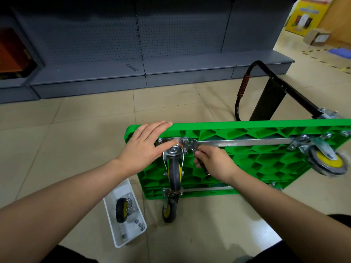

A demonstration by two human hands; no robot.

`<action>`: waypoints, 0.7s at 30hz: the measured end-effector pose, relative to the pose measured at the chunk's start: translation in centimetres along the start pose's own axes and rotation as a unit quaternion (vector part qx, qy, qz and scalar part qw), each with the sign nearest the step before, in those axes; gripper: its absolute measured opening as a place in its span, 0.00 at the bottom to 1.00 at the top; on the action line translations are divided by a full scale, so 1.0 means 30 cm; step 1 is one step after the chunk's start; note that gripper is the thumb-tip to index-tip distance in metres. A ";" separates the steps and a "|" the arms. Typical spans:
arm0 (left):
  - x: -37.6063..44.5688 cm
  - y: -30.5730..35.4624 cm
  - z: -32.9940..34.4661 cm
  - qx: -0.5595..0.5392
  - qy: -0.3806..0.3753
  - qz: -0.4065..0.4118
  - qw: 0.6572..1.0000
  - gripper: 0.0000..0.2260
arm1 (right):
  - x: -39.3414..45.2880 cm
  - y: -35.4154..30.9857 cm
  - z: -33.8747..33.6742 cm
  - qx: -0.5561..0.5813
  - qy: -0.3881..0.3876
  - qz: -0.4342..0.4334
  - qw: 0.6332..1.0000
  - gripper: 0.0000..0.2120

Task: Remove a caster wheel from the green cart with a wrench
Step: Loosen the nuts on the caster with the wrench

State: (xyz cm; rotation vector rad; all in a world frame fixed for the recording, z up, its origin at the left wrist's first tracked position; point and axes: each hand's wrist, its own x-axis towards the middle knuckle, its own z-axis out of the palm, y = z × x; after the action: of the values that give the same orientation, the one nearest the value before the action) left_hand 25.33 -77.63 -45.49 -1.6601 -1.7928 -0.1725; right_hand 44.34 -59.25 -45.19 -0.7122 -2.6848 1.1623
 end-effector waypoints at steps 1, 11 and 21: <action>-0.001 0.000 0.000 -0.001 0.000 0.000 1.000 0.20 | 0.001 0.003 0.011 0.017 -0.004 0.009 1.000 0.13; 0.000 0.001 -0.001 0.004 0.004 0.002 1.000 0.20 | 0.007 -0.005 0.100 0.106 0.009 0.054 0.993 0.11; 0.001 0.000 0.000 0.005 0.005 0.003 1.000 0.20 | 0.022 -0.005 0.051 0.003 0.007 -0.007 1.000 0.12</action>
State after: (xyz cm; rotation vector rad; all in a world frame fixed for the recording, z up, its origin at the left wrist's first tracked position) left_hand 25.32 -77.61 -45.47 -1.6548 -1.7790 -0.1698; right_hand 43.26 -60.03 -46.18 -0.6966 -2.6692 1.1583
